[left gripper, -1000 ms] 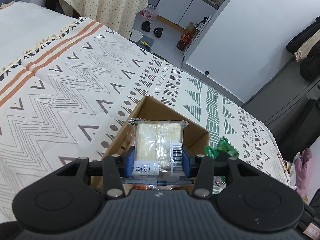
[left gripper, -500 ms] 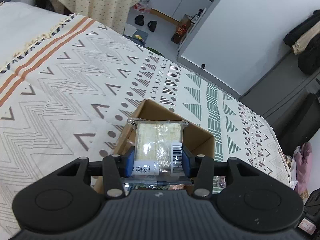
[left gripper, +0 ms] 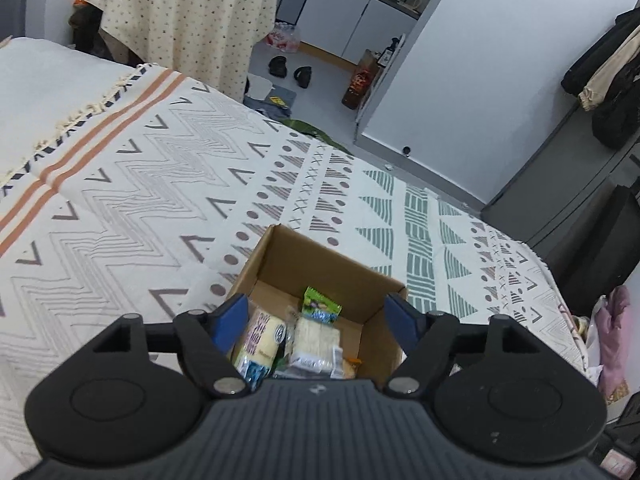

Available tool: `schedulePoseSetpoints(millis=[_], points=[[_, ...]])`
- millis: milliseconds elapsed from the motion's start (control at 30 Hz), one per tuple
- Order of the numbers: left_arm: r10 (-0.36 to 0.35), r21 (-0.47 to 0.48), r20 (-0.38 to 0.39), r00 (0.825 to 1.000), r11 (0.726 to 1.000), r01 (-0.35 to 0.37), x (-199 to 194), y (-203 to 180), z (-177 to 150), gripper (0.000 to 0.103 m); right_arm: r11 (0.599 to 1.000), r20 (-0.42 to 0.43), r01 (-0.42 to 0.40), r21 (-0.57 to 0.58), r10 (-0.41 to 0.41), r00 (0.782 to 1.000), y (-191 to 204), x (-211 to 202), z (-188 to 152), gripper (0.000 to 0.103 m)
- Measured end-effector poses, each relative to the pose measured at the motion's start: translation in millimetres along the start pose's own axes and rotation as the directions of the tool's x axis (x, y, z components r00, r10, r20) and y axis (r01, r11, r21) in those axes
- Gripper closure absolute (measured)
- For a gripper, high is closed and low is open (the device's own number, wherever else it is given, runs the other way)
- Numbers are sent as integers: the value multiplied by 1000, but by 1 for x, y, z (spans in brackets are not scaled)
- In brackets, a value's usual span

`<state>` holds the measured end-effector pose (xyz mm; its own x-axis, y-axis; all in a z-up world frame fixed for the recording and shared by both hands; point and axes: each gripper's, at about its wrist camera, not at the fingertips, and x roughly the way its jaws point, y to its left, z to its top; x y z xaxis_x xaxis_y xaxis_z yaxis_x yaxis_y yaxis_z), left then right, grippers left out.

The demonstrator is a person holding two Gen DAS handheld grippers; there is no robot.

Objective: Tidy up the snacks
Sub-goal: 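Withdraw both tools from the box back toward the snack pile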

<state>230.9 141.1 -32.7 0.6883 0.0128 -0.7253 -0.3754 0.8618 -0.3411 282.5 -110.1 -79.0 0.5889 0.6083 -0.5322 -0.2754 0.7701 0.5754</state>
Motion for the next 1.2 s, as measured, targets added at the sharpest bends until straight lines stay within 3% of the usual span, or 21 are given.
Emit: schedulePoseSetpoints(millis=[367, 600, 667, 767, 1200], points=[[61, 53, -15, 998, 997, -60, -16, -31, -30, 17, 999, 5, 50, 19, -50, 999, -25, -37, 2, 28], [83, 98, -28, 996, 992, -79, -21, -62, -46, 15, 999, 16, 45, 31, -45, 999, -43, -61, 6, 14], [81, 100, -32, 996, 992, -77, -23, -70, -51, 9, 999, 19, 39, 32, -39, 999, -50, -65, 6, 10], [112, 120, -32, 993, 987, -107, -22, -83, -58, 8, 999, 23, 27, 46, -28, 999, -60, -71, 8, 5], [103, 132, -65, 993, 987, -93, -4, -130, -83, 7, 992, 15, 26, 127, -28, 999, -107, -79, 11, 0]])
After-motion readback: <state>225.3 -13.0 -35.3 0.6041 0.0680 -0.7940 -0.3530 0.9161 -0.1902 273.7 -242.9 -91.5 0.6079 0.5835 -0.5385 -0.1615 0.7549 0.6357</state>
